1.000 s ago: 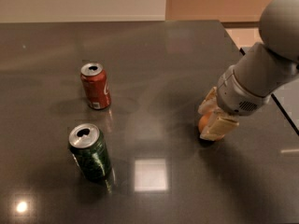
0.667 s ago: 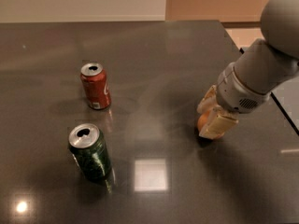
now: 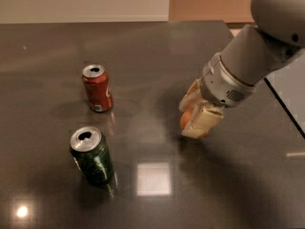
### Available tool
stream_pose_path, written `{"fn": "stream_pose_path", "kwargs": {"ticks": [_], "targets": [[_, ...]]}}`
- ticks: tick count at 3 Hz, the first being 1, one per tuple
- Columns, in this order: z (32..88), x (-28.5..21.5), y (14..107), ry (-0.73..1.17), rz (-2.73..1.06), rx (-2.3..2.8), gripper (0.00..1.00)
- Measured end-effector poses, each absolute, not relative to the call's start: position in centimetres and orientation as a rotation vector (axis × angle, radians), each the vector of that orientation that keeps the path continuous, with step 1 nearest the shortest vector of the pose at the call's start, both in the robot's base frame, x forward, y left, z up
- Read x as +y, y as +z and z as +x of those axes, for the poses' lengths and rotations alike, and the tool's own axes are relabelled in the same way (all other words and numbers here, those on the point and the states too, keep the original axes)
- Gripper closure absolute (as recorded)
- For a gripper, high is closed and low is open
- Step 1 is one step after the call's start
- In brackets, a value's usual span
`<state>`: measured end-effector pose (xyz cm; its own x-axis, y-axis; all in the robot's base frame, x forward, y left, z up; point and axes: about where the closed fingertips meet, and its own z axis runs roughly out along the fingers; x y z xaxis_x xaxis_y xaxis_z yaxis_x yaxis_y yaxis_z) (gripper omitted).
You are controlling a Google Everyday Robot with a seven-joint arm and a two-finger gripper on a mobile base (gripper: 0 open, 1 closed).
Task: Move orange near green can
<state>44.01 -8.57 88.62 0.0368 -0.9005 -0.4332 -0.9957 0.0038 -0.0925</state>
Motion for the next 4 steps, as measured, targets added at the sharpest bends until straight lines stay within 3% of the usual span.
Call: {"fn": "stream_pose_path", "kwargs": {"ticks": [4], "targets": [[40.8, 3.0, 88.3, 0.493, -2.096, 1.658, 1.00]]}}
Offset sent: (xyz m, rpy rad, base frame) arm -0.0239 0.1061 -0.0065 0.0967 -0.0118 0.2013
